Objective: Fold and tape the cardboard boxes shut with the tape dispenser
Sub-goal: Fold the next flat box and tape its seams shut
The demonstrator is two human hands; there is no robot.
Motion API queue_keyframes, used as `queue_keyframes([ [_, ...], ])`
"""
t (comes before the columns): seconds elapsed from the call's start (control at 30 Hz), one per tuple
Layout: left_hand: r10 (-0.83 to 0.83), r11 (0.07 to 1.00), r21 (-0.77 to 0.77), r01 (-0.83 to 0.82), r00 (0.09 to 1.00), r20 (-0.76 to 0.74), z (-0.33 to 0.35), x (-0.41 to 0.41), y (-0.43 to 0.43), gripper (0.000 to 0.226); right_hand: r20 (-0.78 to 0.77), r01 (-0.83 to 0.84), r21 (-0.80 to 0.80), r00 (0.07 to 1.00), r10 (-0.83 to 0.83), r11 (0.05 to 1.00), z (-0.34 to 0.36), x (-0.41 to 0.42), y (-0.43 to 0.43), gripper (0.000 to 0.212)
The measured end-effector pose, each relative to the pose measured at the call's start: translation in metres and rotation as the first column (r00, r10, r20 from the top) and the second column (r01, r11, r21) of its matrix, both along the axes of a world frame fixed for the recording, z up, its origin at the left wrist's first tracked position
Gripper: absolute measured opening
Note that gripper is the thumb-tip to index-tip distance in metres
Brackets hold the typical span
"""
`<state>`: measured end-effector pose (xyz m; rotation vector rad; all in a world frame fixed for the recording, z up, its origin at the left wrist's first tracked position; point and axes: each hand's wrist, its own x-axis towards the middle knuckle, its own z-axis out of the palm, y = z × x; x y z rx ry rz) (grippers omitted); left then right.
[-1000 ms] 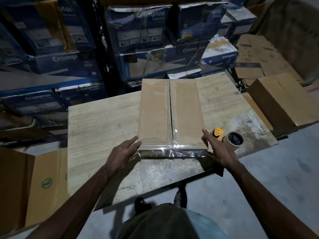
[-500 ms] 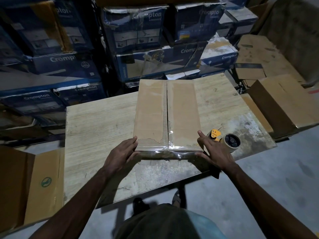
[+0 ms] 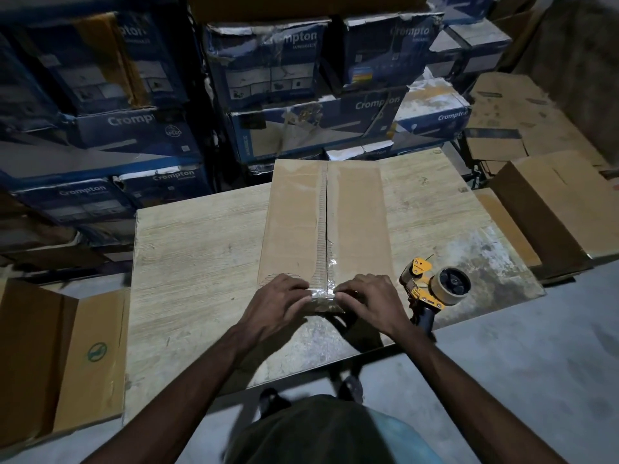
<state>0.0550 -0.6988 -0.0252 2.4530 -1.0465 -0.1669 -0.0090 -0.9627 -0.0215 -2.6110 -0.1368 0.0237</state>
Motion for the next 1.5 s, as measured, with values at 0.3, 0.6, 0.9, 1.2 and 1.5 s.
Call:
queue_keyframes([
  [0.3,0.027,1.000,0.000,-0.027,0.977,-0.212,0.002,0.026,-0.038,0.016,0.009,0.068,0.035,0.998,-0.068,0.997,-0.013,0.017,0.012,0.024],
  [0.6,-0.073,0.979,0.178,0.100,0.985,-0.155,0.022,0.023,-0.062,0.037,-0.060,-0.066,-0.157,0.997,0.057,0.985,0.000,0.026,0.021,0.061],
  [0.9,0.108,0.984,0.161,-0.083,0.982,-0.153,0.011,0.020,-0.071,0.044,-0.104,-0.064,-0.266,0.994,0.037,0.962,-0.002,0.033,0.026,0.049],
  [1.2,0.165,0.905,0.406,-0.125,0.984,-0.067,0.015,0.037,-0.002,0.038,-0.127,0.035,-0.232,0.990,-0.066,0.972,0.004,0.000,-0.034,0.039],
  [1.5,0.074,0.821,0.570,-0.028,0.996,-0.057,0.026,0.071,0.037,0.041,-0.139,0.018,-0.381,0.987,-0.077,0.924,0.004,-0.006,-0.085,0.052],
])
